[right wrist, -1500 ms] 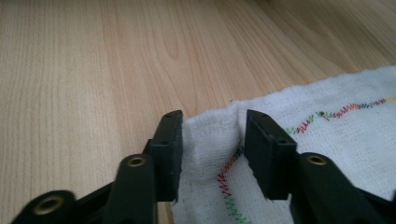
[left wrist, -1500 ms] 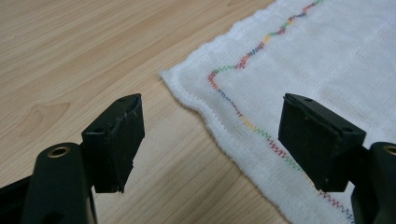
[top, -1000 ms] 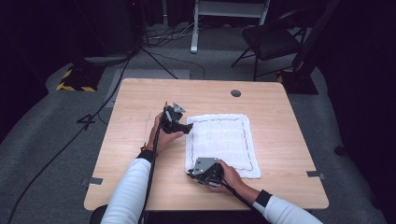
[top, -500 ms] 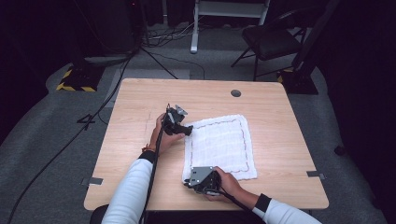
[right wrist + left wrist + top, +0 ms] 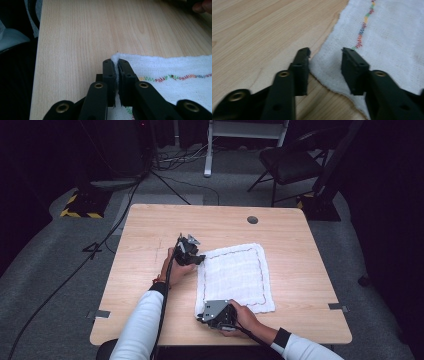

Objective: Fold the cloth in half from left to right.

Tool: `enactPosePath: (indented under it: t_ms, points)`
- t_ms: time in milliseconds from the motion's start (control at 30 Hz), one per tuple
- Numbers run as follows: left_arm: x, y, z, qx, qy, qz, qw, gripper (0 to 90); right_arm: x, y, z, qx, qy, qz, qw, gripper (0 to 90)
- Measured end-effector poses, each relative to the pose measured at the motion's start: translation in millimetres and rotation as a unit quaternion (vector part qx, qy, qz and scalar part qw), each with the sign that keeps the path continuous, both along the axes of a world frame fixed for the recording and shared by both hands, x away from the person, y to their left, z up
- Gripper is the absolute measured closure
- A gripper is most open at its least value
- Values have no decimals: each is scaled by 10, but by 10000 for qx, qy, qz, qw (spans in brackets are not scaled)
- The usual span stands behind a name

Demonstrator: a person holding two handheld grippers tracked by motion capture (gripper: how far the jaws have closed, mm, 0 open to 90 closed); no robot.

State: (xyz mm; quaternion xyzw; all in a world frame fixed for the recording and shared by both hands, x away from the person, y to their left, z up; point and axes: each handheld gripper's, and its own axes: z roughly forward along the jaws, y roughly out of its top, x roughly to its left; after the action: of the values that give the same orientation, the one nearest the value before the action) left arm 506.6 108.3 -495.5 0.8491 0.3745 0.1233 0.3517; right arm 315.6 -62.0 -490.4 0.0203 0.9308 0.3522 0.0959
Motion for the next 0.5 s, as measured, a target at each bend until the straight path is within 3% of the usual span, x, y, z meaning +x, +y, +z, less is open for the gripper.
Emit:
enactPosePath:
  t_ms: [133,400,500]
  points:
    - [-8,8,6,-24,53,-158,9999,806,13,-8,5,3,-16,-5,10000,859]
    - [-2,74,41,51,12,-170,9998,841,28,-34,49,114,-74,-47,9999,861]
    - [-16,102,83,58,-99,-96,9999,844,26,-40,73,161,-122,-107,9997,862]
